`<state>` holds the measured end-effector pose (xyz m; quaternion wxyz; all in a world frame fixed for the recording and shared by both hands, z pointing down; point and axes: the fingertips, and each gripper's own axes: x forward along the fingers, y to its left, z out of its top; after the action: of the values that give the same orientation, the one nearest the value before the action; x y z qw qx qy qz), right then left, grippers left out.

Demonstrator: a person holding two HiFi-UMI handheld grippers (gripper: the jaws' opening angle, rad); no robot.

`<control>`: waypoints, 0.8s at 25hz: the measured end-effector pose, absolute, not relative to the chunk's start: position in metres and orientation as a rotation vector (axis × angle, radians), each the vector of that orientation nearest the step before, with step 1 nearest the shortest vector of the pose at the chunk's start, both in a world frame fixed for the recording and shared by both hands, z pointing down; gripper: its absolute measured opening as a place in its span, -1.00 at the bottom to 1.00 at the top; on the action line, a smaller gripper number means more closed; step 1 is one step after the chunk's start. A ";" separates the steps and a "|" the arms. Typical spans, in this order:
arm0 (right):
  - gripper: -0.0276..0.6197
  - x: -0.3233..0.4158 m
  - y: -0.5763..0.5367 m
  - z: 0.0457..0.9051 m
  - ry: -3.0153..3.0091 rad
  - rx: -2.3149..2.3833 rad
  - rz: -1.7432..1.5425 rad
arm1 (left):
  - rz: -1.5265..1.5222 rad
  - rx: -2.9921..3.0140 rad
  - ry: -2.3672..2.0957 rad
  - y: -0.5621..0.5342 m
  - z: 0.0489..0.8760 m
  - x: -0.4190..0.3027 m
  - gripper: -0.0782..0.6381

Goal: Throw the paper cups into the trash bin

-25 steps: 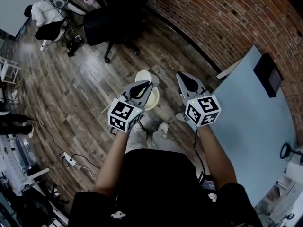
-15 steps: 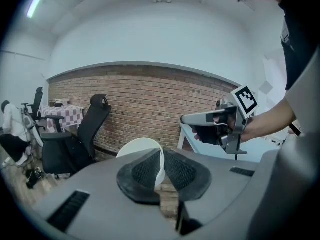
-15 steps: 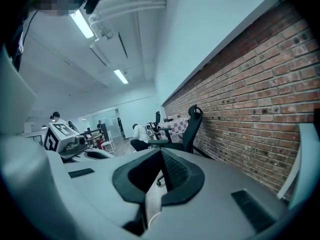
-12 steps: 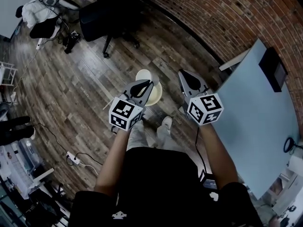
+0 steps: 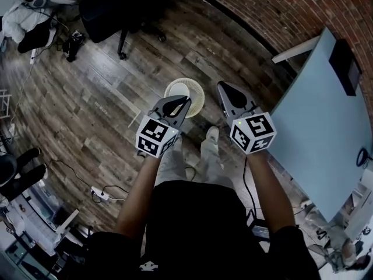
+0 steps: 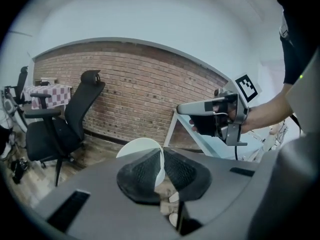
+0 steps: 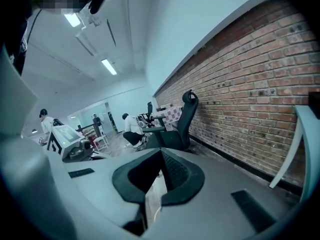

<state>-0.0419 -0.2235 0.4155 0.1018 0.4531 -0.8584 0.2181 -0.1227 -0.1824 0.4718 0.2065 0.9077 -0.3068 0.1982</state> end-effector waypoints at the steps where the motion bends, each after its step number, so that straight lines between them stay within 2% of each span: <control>1: -0.91 -0.045 -0.221 0.423 -2.518 1.342 0.659 | 0.564 2.524 -0.825 -0.181 0.480 -0.124 -0.70; 11: -0.91 -0.073 -0.201 0.521 -2.358 1.395 0.843 | 0.680 2.513 -0.541 -0.180 0.567 -0.128 -0.70; 20: -0.91 -0.065 -0.178 0.606 -2.190 1.531 1.019 | 0.775 2.498 -0.322 -0.174 0.655 -0.124 -0.70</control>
<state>-0.0654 -0.1778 0.6063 0.1403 0.5300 -0.7583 0.3526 -0.1242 -0.1743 0.6549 0.2506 0.9177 -0.1184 0.2846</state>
